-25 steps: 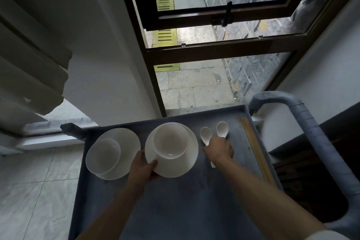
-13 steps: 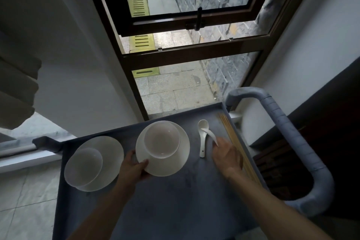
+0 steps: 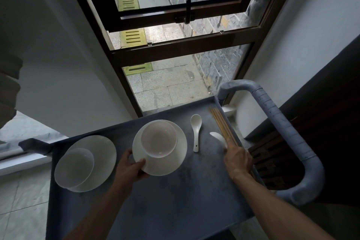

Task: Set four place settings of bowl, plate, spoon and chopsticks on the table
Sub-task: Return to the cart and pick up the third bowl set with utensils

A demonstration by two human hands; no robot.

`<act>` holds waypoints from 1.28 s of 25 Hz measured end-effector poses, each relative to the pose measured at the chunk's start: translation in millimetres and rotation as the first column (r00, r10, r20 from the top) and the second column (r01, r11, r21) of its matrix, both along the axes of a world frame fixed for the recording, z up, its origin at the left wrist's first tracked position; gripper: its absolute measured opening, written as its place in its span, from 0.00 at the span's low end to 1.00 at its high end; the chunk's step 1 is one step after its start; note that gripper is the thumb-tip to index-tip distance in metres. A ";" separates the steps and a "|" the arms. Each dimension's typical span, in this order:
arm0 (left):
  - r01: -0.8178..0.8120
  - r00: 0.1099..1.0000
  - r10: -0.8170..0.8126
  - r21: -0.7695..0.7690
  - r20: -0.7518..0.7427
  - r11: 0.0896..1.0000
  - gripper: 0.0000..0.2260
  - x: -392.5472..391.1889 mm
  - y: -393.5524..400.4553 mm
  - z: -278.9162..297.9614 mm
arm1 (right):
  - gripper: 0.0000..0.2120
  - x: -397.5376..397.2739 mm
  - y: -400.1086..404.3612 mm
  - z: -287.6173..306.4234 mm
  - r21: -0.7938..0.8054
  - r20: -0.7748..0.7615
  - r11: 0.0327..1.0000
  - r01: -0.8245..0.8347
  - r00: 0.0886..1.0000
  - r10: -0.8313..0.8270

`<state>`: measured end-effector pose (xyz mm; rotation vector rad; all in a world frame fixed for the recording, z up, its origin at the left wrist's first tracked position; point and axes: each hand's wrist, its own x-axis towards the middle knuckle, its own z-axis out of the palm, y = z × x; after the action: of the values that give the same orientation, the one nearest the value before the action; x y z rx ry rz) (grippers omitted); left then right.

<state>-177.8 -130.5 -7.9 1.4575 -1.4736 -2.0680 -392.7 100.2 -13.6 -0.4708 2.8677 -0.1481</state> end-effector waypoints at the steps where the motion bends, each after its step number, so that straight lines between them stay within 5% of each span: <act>1: 0.000 1.000 0.000 0.000 0.002 1.000 0.17 0.5 -0.2 -0.4 | 0.16 0.6 -0.2 1.0 -0.026 -0.002 1.000 0.009 1.000 -0.009; 6: 0.006 1.000 -0.006 -0.011 -0.006 1.000 0.17 1.5 -2.3 0.9 | 0.13 -2.1 -2.3 -1.8 -0.100 0.004 0.994 0.050 0.999 -0.049; 19: 0.007 1.000 -0.007 -0.038 -0.003 0.999 0.17 4.7 -7.1 6.2 | 0.20 -26.9 -24.2 2.5 0.112 0.075 0.993 -0.037 0.997 0.029; 32: 0.052 0.999 -0.052 -0.043 -0.005 0.998 0.17 8.6 -6.6 15.9 | 0.12 -8.7 -14.7 7.2 0.202 -0.033 0.962 -0.182 0.981 0.193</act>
<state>-169.2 -137.1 8.0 1.4106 -1.5600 -2.0552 -401.4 85.4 -6.4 -0.7103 2.8285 0.1840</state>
